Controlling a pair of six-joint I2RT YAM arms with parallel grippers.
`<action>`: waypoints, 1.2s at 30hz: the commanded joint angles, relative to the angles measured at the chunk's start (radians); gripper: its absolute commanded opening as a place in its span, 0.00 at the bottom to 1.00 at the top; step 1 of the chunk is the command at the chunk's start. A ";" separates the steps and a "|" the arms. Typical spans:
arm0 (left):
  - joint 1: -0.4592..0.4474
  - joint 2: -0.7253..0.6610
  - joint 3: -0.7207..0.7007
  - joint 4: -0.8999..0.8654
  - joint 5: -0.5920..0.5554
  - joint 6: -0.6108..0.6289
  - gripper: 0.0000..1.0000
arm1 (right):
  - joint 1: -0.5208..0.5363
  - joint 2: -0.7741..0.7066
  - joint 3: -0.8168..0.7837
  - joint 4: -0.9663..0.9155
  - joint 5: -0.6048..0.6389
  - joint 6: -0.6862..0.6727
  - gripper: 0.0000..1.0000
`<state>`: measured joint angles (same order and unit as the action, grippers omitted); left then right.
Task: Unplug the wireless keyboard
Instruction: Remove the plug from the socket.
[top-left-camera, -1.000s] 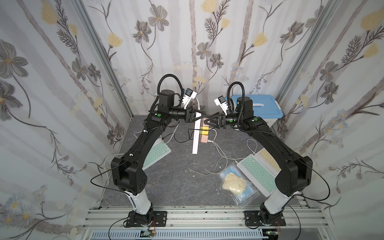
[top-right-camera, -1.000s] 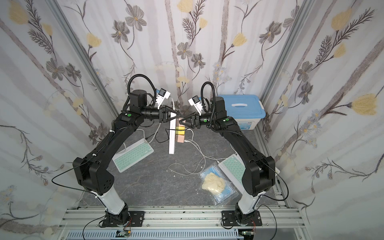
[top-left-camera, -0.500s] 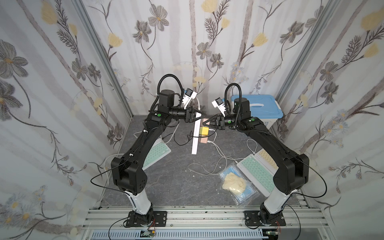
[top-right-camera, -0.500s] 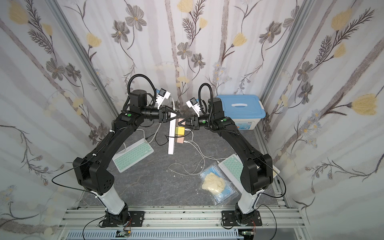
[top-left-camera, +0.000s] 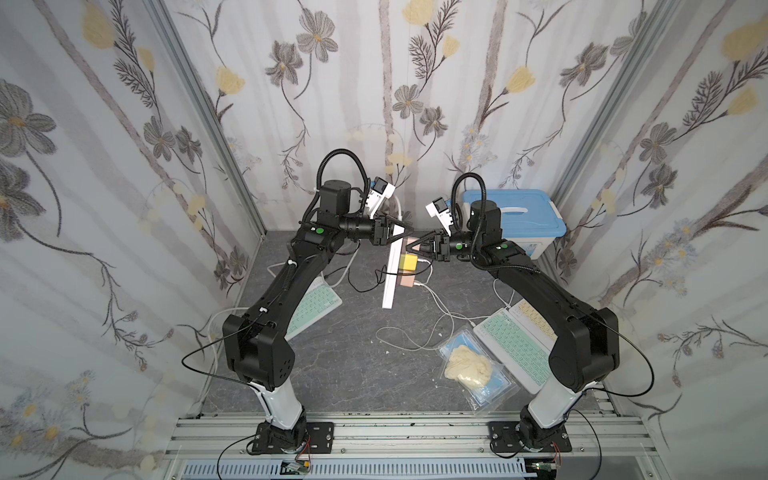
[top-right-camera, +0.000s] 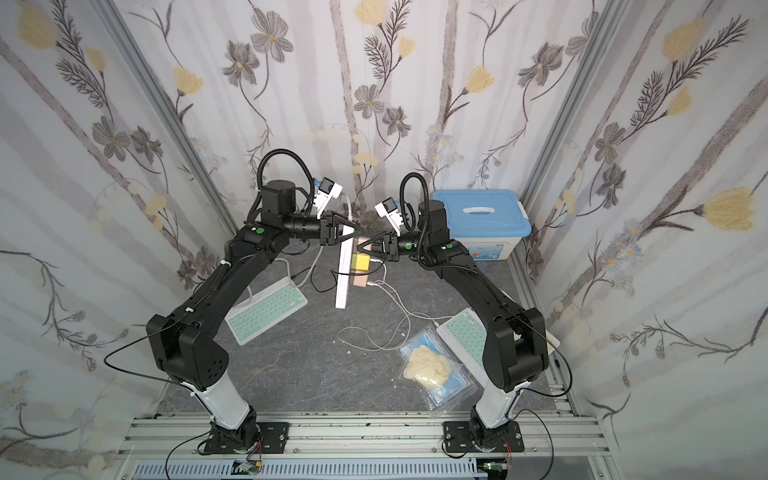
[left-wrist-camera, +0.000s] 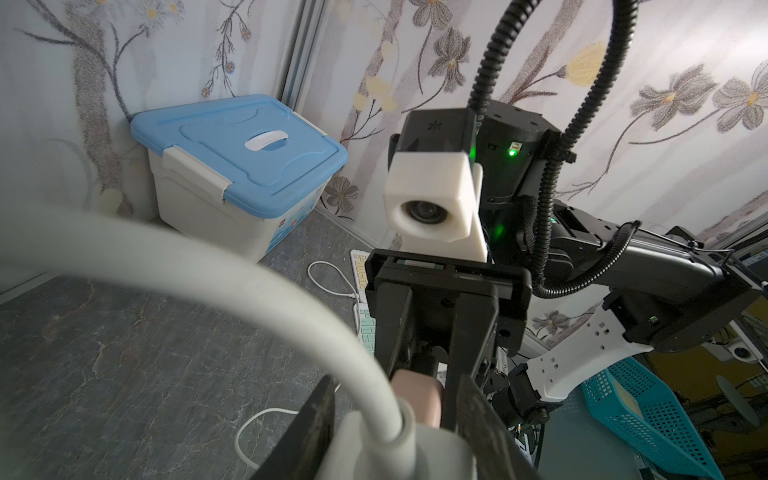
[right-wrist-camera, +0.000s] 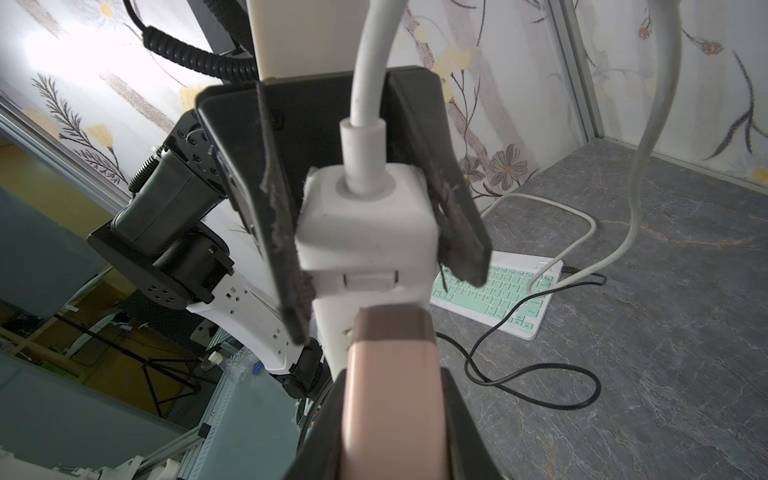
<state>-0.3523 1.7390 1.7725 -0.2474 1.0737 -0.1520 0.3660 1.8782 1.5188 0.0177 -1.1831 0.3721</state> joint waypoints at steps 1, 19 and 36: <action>0.010 -0.016 -0.002 0.106 -0.005 -0.029 0.00 | -0.012 -0.014 -0.025 0.044 0.015 -0.001 0.00; 0.016 0.002 0.073 -0.092 0.052 0.080 0.00 | -0.041 0.012 0.027 -0.125 0.037 -0.160 0.00; 0.030 -0.019 0.025 -0.042 -0.065 0.054 0.00 | -0.061 -0.031 0.015 -0.097 0.092 -0.118 0.00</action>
<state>-0.3332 1.7382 1.8118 -0.3683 1.0554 -0.1013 0.3122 1.8668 1.5356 -0.1146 -1.0962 0.2455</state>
